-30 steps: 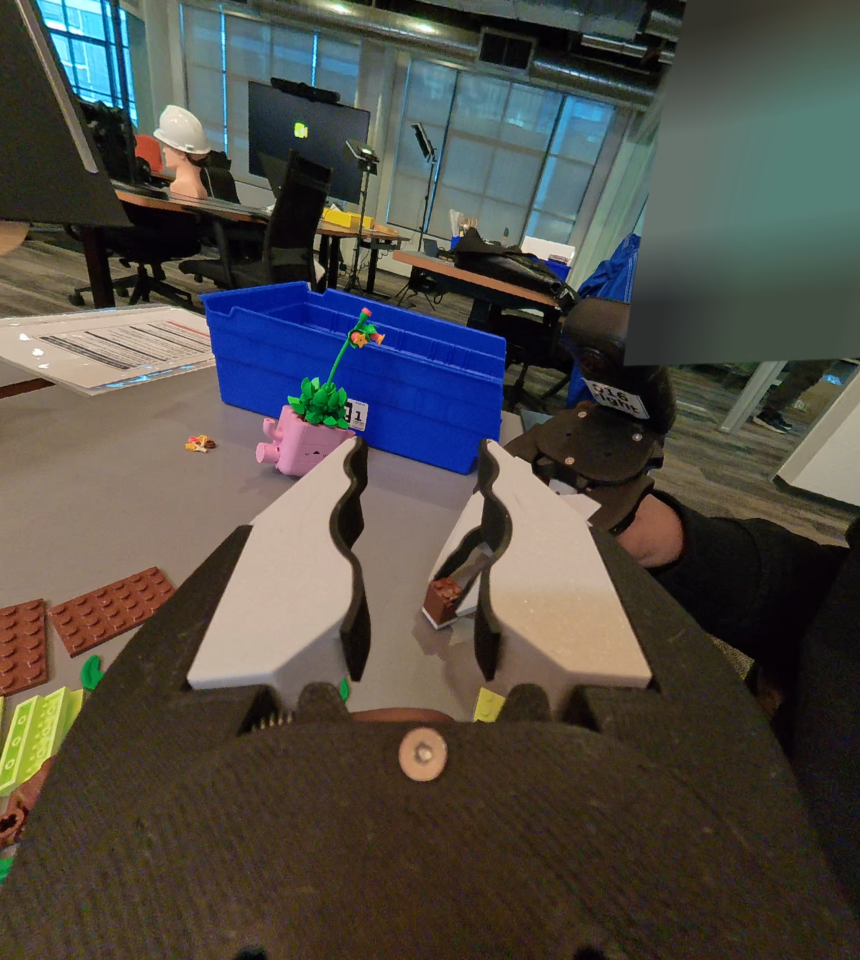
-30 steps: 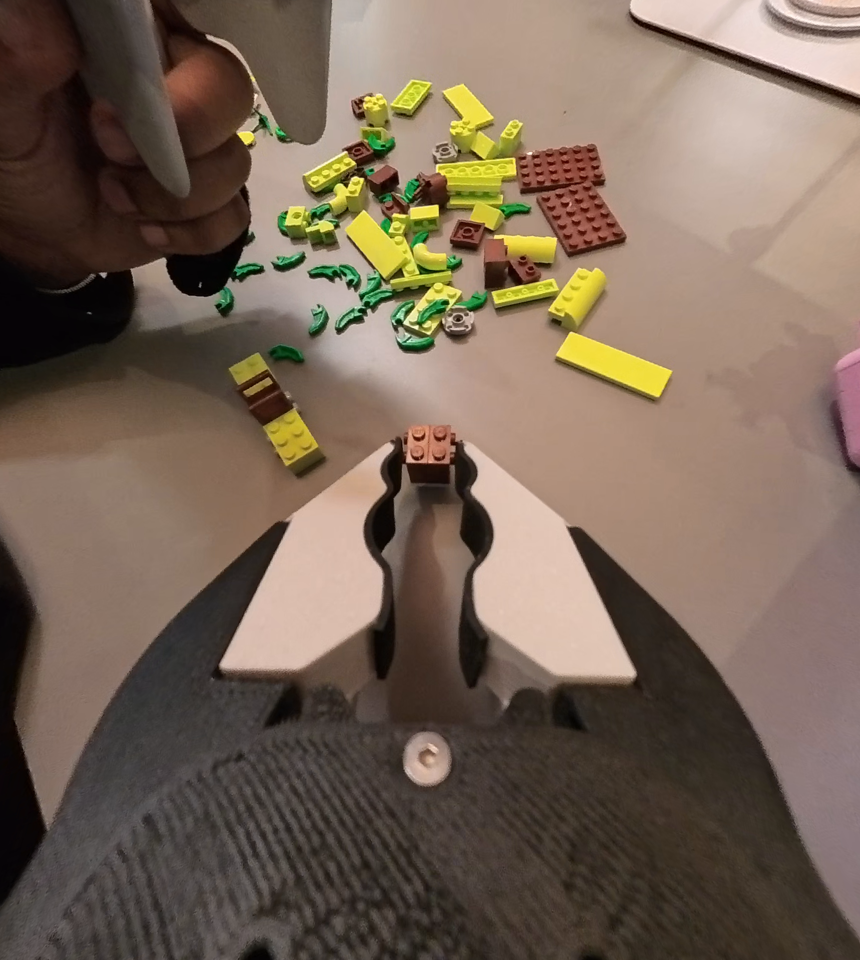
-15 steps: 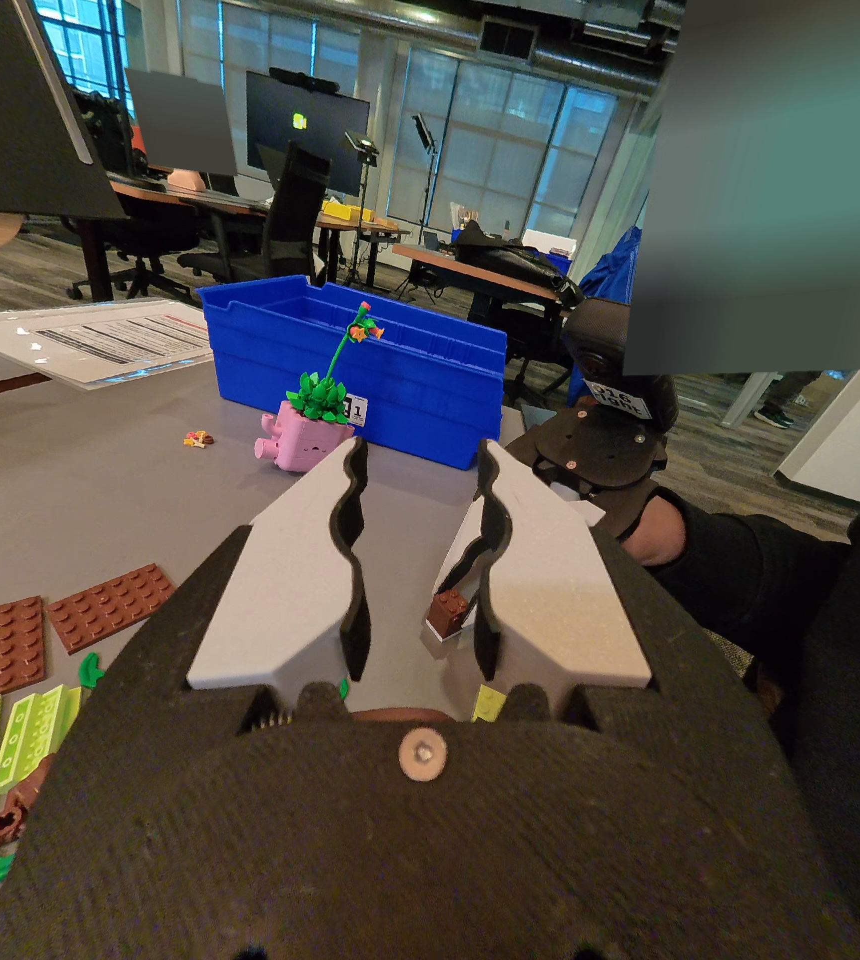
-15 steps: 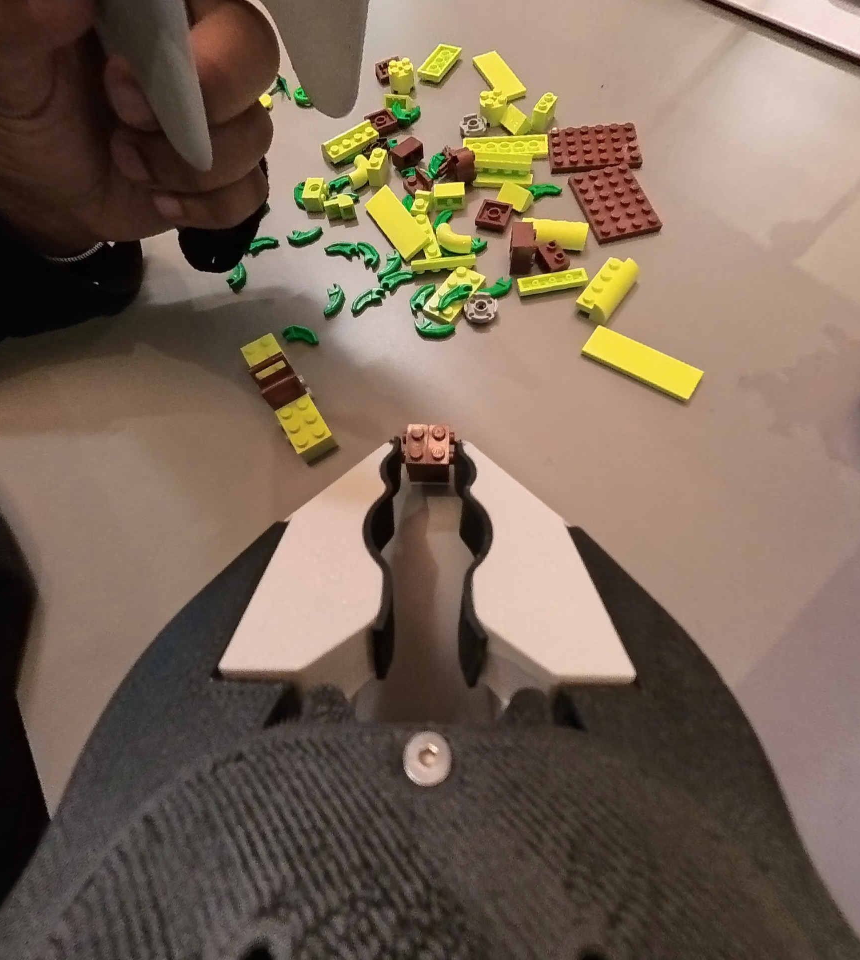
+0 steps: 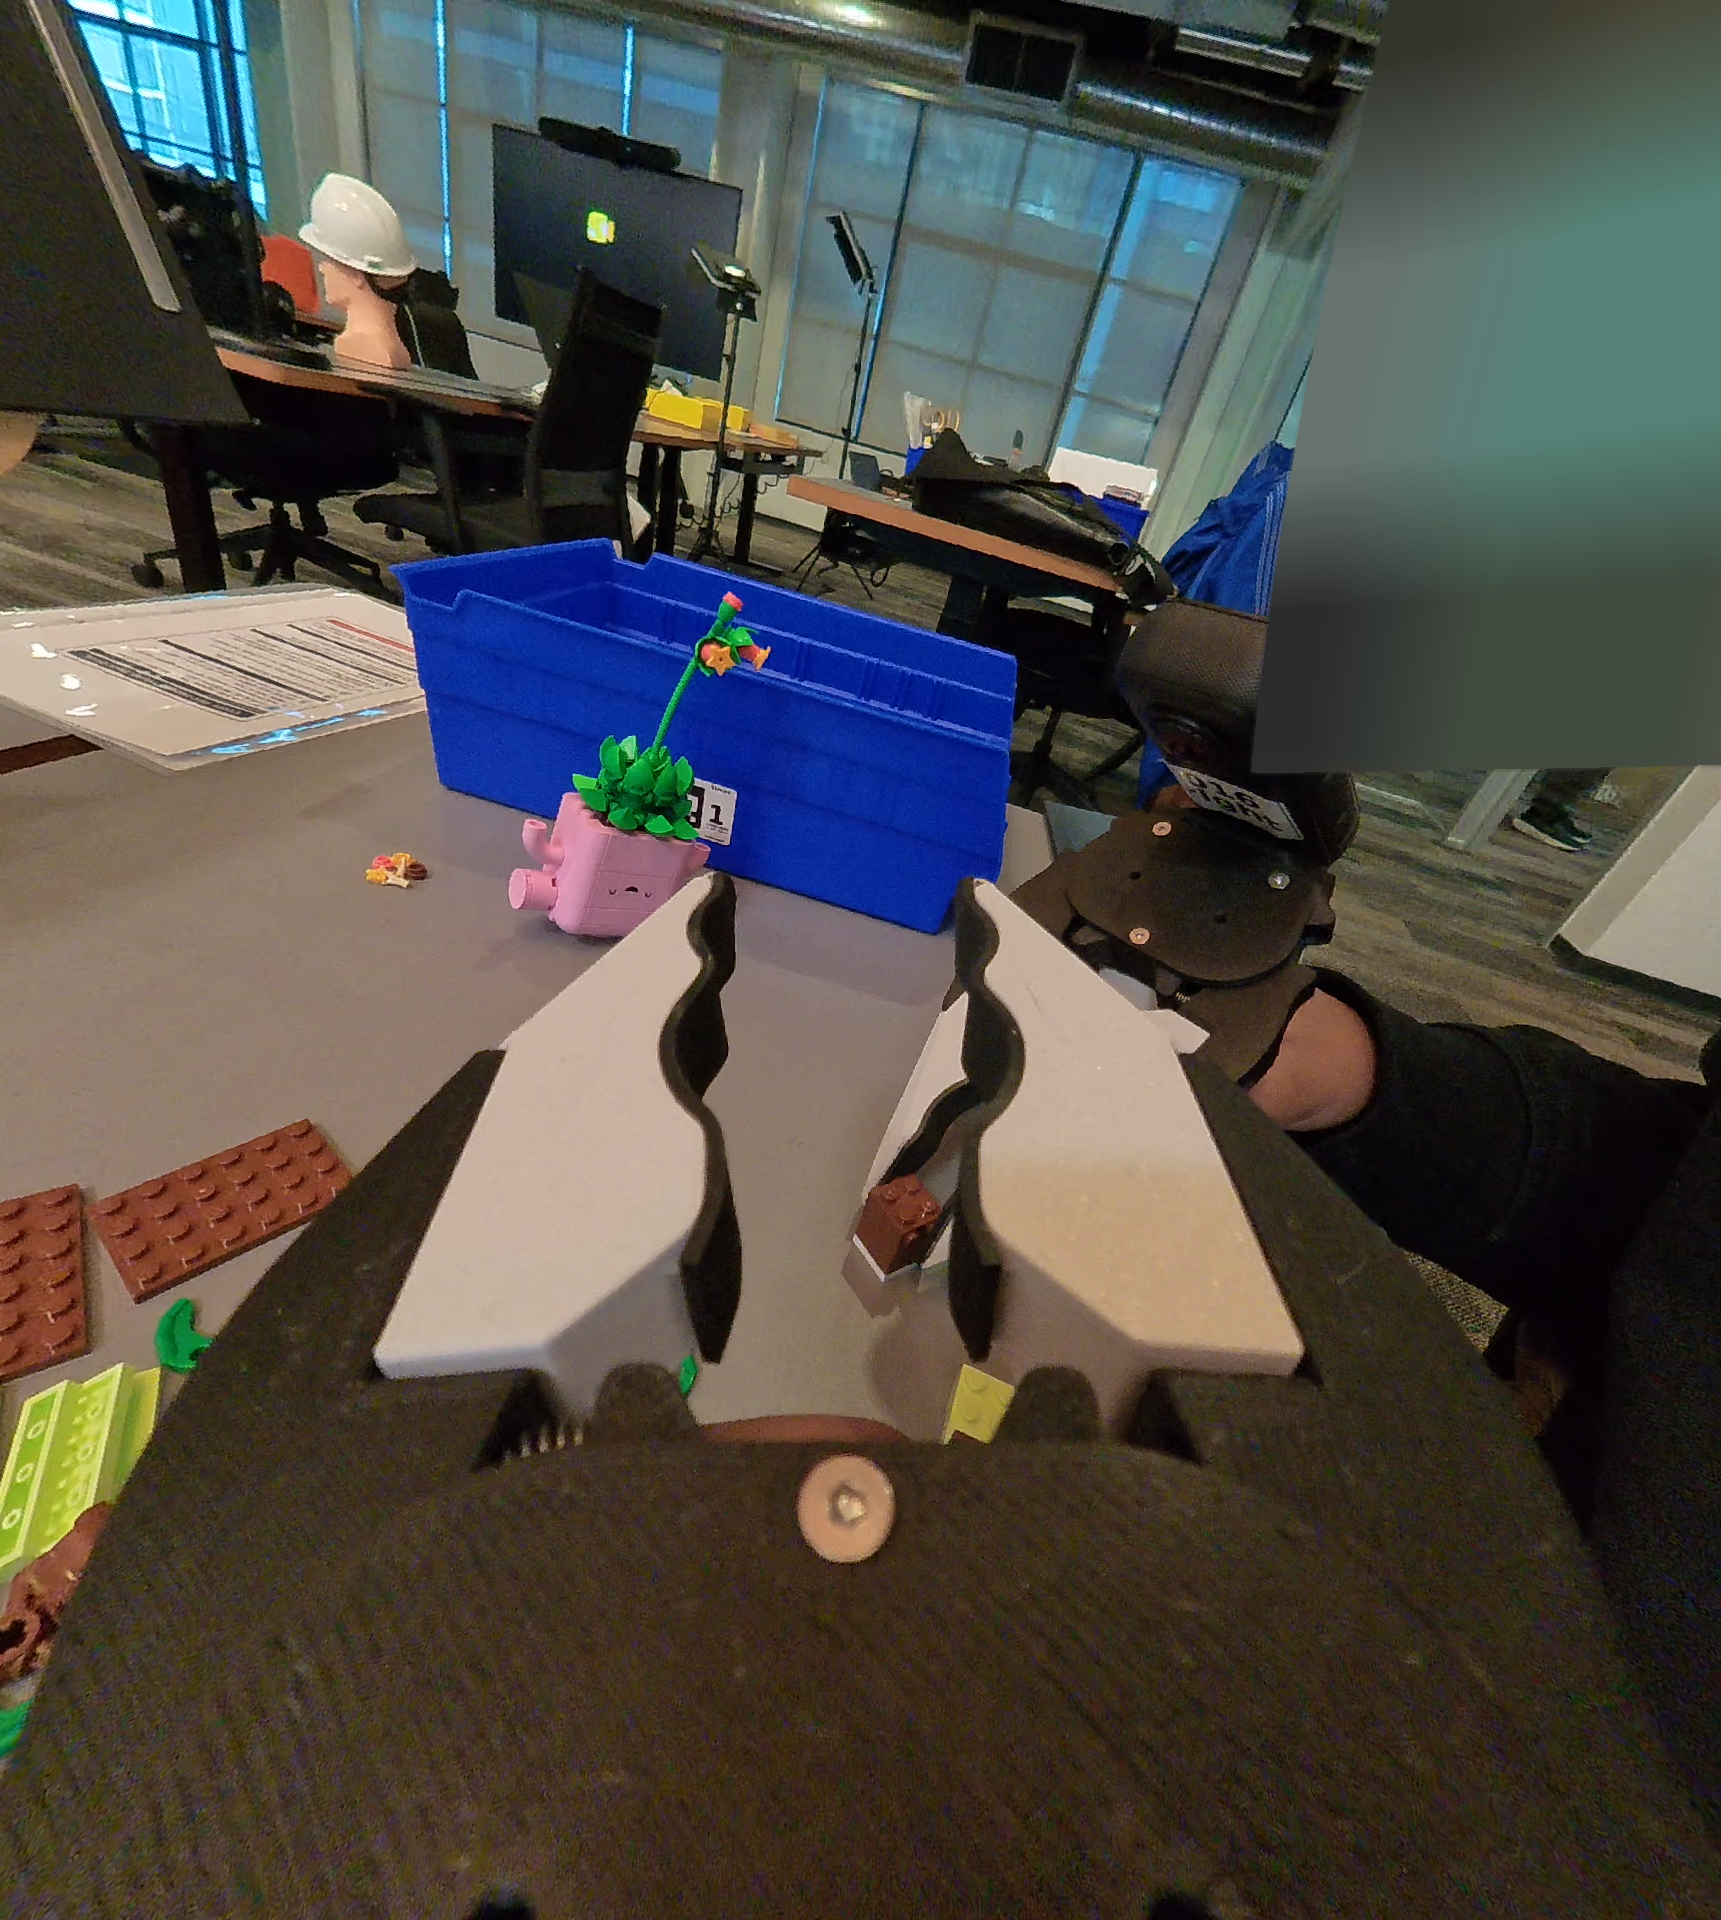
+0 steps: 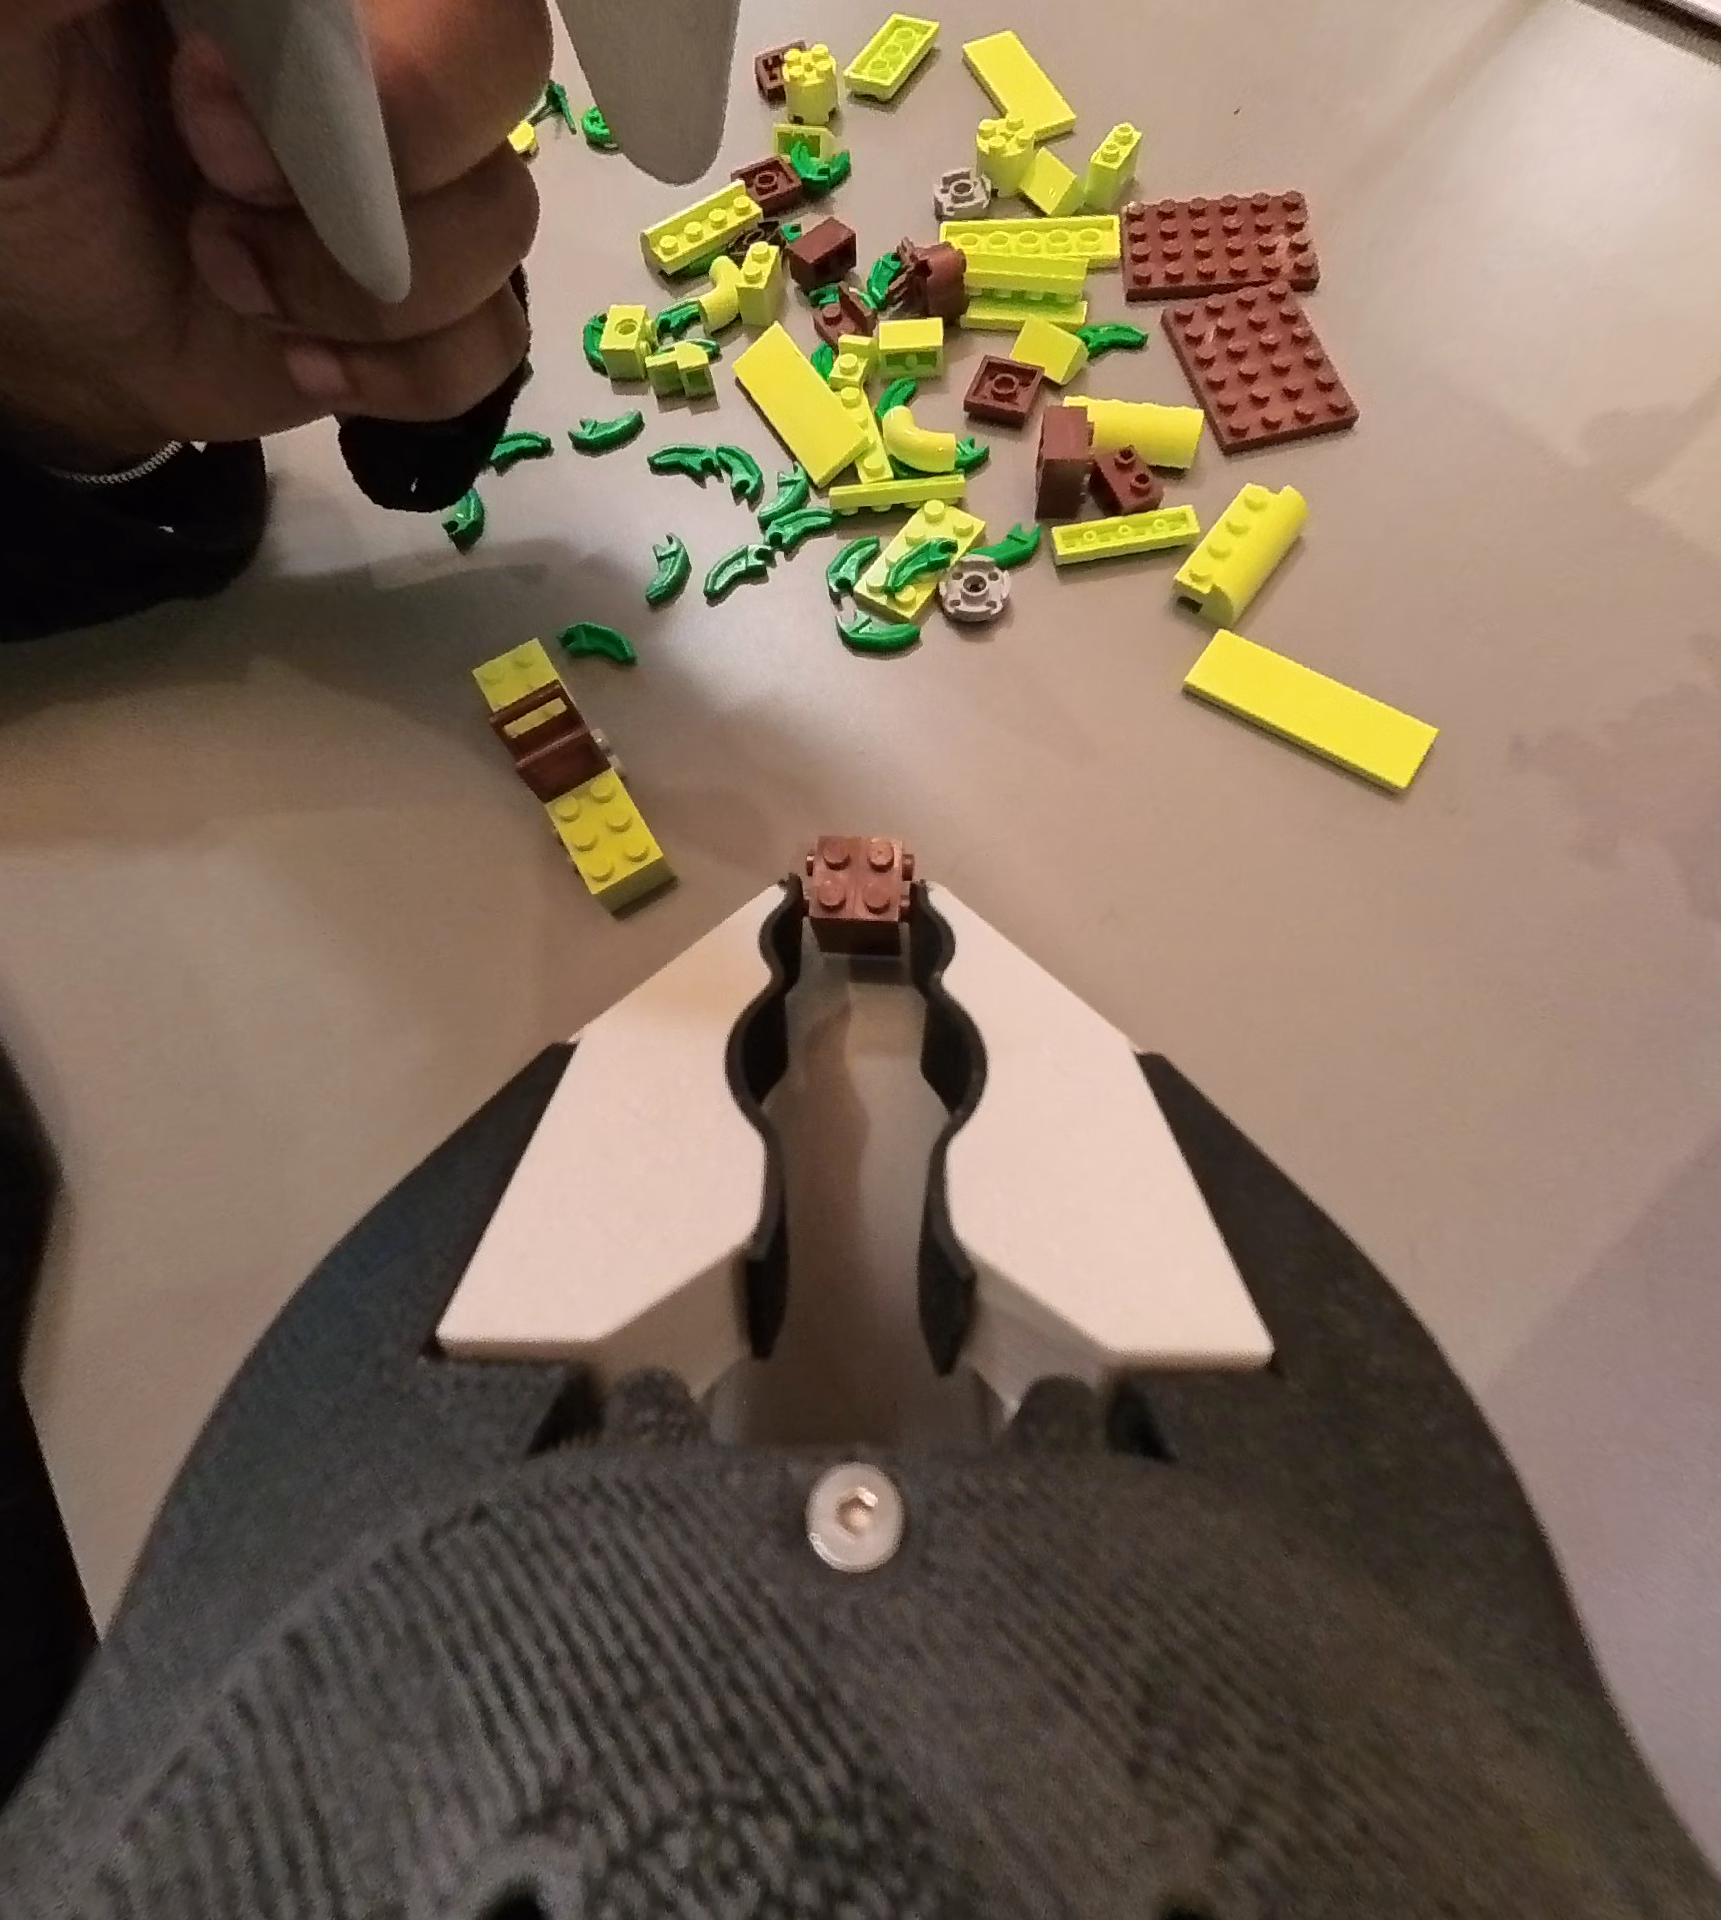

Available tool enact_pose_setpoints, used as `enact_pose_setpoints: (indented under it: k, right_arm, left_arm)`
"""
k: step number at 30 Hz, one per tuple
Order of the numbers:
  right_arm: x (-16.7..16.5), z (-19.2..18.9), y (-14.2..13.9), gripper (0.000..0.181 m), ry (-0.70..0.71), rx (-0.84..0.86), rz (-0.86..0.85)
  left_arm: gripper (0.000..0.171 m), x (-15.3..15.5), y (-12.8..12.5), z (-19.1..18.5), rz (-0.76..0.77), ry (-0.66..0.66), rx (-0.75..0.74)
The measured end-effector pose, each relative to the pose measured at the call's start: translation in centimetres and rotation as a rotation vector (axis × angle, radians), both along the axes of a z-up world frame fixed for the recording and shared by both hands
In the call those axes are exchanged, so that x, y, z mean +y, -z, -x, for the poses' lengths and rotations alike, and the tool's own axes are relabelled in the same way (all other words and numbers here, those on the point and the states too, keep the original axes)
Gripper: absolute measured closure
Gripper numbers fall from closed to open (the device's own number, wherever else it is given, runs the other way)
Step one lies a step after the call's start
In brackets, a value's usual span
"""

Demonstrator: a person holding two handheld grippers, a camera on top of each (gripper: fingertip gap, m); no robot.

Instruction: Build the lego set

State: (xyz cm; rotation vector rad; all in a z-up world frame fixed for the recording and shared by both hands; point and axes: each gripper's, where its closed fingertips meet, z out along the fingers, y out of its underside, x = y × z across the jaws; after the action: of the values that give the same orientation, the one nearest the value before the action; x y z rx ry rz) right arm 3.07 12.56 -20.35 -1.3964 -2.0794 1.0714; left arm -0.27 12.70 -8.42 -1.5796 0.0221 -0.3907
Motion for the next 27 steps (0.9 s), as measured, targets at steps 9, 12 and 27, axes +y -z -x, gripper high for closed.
enact_pose_setpoints:
  k: [9,12,27]
  right_arm:
    - [-0.1,0.0,0.1,0.163,-0.005,-0.004,-0.004]
    - [-0.2,0.0,0.1,0.163,-0.009,-0.006,-0.005]
    - [-1.4,-2.1,0.7,0.163,-0.184,-0.030,-0.043]
  left_arm:
    - [0.133,0.0,0.0,0.0,0.001,0.000,0.001]
    - [0.132,0.0,0.0,-0.1,0.002,0.001,0.001]
    - [0.133,-0.2,-0.3,0.4,-0.011,-0.012,-0.013]
